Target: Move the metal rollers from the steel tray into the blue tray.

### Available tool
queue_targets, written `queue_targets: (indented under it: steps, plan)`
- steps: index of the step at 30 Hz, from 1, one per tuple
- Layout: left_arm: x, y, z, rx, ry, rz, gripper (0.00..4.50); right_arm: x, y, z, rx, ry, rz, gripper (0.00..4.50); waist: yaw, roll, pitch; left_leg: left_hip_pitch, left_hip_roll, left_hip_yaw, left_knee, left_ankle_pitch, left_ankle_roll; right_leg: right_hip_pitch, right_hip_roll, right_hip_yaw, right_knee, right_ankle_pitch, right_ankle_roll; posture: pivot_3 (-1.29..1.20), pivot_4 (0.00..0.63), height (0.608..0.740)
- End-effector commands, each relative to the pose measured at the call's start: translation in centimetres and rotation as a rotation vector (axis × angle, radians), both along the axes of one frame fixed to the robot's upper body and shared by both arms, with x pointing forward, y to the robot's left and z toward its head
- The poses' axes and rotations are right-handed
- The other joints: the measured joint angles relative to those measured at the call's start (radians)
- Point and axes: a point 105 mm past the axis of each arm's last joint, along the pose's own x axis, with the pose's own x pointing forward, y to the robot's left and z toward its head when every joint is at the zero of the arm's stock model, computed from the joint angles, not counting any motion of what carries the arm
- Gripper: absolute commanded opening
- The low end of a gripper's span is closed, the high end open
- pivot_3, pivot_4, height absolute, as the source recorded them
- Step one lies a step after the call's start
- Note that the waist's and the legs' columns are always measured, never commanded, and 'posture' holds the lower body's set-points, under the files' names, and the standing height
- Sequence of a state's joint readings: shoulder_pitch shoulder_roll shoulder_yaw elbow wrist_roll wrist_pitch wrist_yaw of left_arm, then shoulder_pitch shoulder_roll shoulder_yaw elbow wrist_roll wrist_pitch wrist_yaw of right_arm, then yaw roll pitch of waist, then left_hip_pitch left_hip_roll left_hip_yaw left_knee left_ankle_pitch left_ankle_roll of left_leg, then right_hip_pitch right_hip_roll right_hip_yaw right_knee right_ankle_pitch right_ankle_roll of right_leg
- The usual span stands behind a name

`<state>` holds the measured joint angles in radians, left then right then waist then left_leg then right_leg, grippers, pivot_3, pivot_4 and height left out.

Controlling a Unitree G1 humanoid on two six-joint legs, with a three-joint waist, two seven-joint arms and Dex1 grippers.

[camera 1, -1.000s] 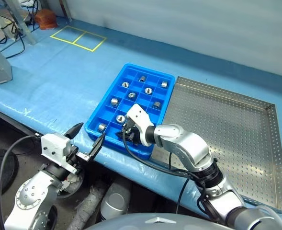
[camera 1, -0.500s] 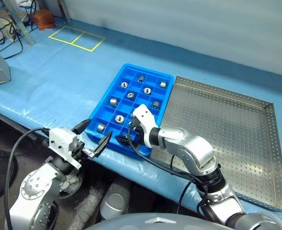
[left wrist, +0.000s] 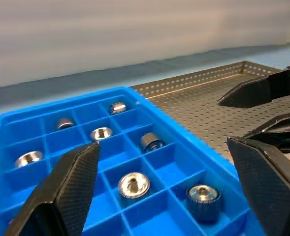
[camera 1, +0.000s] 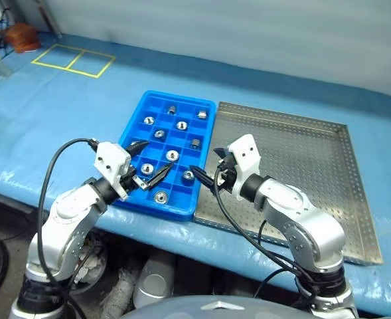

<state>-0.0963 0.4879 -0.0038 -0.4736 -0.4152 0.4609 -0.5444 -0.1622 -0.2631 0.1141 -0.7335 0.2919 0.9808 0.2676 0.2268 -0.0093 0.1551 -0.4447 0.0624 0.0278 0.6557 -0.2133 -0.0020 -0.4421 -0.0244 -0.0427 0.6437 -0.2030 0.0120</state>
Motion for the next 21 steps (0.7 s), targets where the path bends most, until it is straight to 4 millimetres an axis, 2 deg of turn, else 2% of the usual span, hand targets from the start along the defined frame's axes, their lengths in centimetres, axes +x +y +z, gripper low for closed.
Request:
queue_targets:
  steps: [1, 5, 9, 13, 21]
  plan:
    - [1.2, -0.3, 0.0, 0.013, -0.006, 0.017, 4.5, -0.4, -1.9, 1.5, -0.051, -0.11, -0.097, 4.48, -0.049, 0.0, 0.0, 0.0, 0.0, 0.0, 0.0, 0.0, 0.0, 0.0, 0.0, 0.0, 0.0, 0.0, 0.0, 0.09, 0.15, 0.74]
    - [2.0, -1.2, -0.2, -0.003, 0.007, 0.018, 4.5, -1.3, -3.7, 0.3, -0.14, -0.11, -0.167, 4.48, -0.132, -0.001, 0.0, 0.0, -0.001, -0.001, 0.001, 0.0, 0.001, 0.002, 0.0, 0.002, 0.0, 0.001, 0.001, 0.07, 0.15, 0.74]
    - [2.6, -1.9, -0.5, 0.011, 0.014, 0.034, 4.5, -2.1, -5.2, -1.6, -0.19, -0.049, -0.245, 4.48, -0.182, -0.001, 0.0, 0.004, -0.001, -0.001, 0.001, 0.001, 0.001, 0.003, 0.001, 0.004, 0.002, 0.002, 0.002, 0.07, 0.15, 0.74]
    - [2.4, -2.5, -1.0, 0.021, 0.029, 0.008, 4.5, -2.5, -5.3, -1.8, -0.15, -0.039, -0.283, 4.48, -0.204, -0.001, 0.001, 0.015, 0.0, -0.001, 0.0, 0.001, 0.001, 0.013, 0.001, 0.005, 0.003, 0.0, -0.001, 0.06, 0.15, 0.74]
    - [2.5, -1.7, -1.4, 0.031, 0.04, 0.046, 4.5, -2.4, -5.0, -1.0, -0.112, -0.066, -0.277, 4.48, -0.205, -0.001, 0.001, 0.015, -0.001, 0.0, 0.001, 0.002, 0.003, 0.013, 0.0, 0.006, 0.002, 0.0, 0.0, 0.09, 0.15, 0.74]
